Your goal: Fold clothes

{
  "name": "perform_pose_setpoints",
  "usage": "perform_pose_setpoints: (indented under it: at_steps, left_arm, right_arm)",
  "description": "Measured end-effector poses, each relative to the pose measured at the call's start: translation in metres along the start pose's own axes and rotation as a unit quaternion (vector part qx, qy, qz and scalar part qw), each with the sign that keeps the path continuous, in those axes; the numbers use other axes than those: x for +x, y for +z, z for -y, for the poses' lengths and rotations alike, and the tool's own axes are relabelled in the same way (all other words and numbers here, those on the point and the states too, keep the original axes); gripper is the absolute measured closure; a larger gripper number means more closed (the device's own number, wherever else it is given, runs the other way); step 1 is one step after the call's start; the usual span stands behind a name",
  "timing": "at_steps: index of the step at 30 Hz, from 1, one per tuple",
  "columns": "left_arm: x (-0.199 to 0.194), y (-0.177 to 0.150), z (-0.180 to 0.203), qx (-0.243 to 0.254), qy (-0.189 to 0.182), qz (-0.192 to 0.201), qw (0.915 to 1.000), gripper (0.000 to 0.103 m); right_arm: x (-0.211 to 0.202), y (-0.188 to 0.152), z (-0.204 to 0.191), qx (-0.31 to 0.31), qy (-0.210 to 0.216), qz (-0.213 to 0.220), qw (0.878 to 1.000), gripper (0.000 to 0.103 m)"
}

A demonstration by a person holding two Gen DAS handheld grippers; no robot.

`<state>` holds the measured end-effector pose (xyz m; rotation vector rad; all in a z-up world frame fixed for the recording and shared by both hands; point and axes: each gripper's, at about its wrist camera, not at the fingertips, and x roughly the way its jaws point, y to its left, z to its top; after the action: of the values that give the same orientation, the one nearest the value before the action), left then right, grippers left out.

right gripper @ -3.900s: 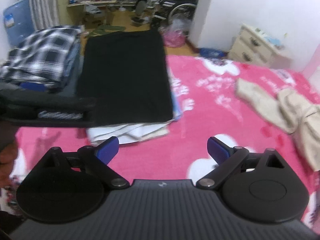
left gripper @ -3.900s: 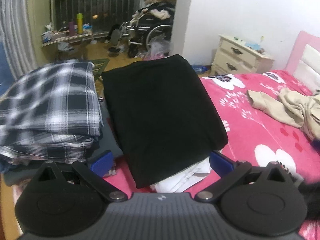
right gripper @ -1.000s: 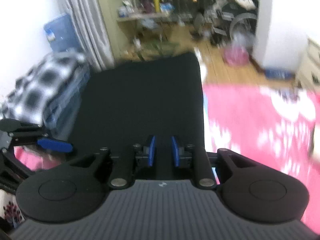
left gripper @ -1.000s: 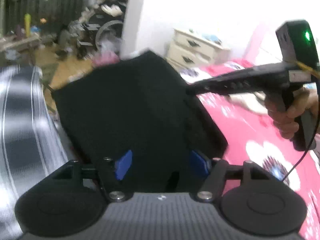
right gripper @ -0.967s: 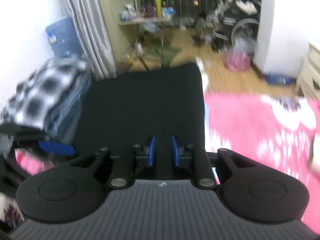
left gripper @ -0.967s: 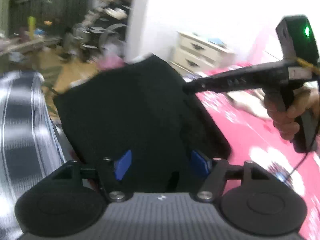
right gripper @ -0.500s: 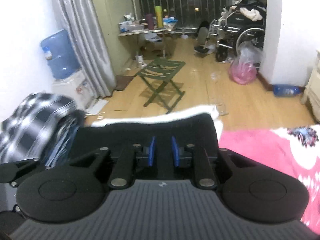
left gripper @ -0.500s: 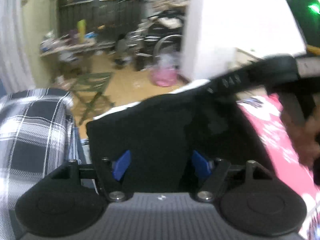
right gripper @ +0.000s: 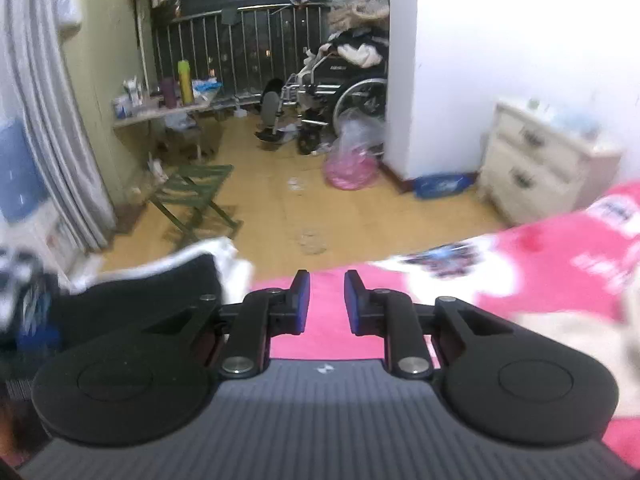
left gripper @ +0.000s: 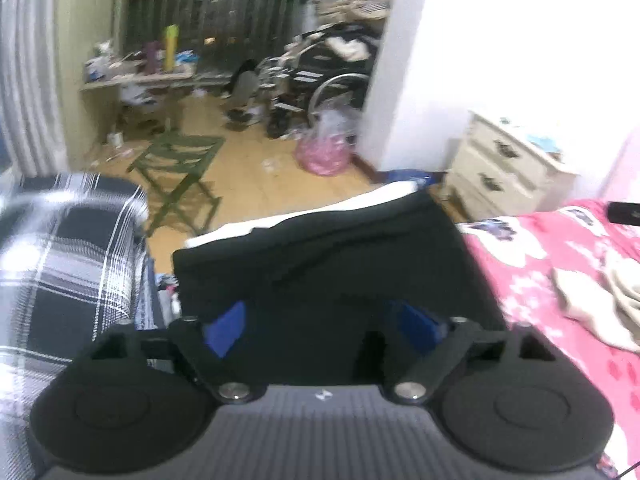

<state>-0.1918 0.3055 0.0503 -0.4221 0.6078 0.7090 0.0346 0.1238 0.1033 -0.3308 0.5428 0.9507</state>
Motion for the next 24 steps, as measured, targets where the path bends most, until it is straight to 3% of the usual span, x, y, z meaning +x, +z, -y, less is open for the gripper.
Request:
perform_pose_setpoints:
  at_steps: [3, 5, 7, 11, 14, 17, 20, 24]
  left_arm:
    - [-0.022, -0.004, 0.021, 0.041, -0.024, -0.005, 0.9988, 0.001]
    - [-0.034, -0.009, 0.036, 0.066, -0.045, -0.023, 0.9965, 0.000]
    - [-0.042, -0.015, 0.051, 0.068, -0.058, -0.056, 0.9944, 0.000]
    - [-0.058, -0.025, 0.072, 0.048, -0.047, -0.099, 0.9929, 0.000]
    - [-0.067, -0.034, 0.081, 0.030, -0.033, -0.084, 0.9954, 0.000]
    - [-0.067, -0.036, 0.096, 0.058, 0.026, -0.047, 0.9968, 0.000]
    - [-0.065, -0.031, 0.116, 0.107, 0.077, -0.031, 0.9908, 0.000]
    - [-0.087, -0.022, 0.127, 0.127, 0.061, 0.001, 0.9901, 0.000]
  right_arm:
    - [-0.054, 0.000, 0.006, -0.028, -0.025, -0.026, 0.999, 0.081]
    - [-0.086, -0.004, 0.004, -0.030, -0.036, -0.046, 0.998, 0.071]
    - [-0.107, -0.014, -0.008, -0.010, -0.044, -0.065, 0.997, 0.047]
    - [-0.126, -0.039, -0.034, 0.041, -0.042, -0.094, 0.994, 0.044]
    - [-0.129, -0.054, -0.048, 0.067, -0.054, -0.096, 0.992, 0.039]
    - [-0.130, -0.057, -0.054, 0.077, -0.070, -0.101, 0.989, 0.037]
    - [-0.135, -0.048, -0.053, 0.077, -0.074, -0.091, 0.990, 0.032]
    - [-0.147, -0.041, -0.051, 0.067, -0.089, -0.082, 0.990, 0.028]
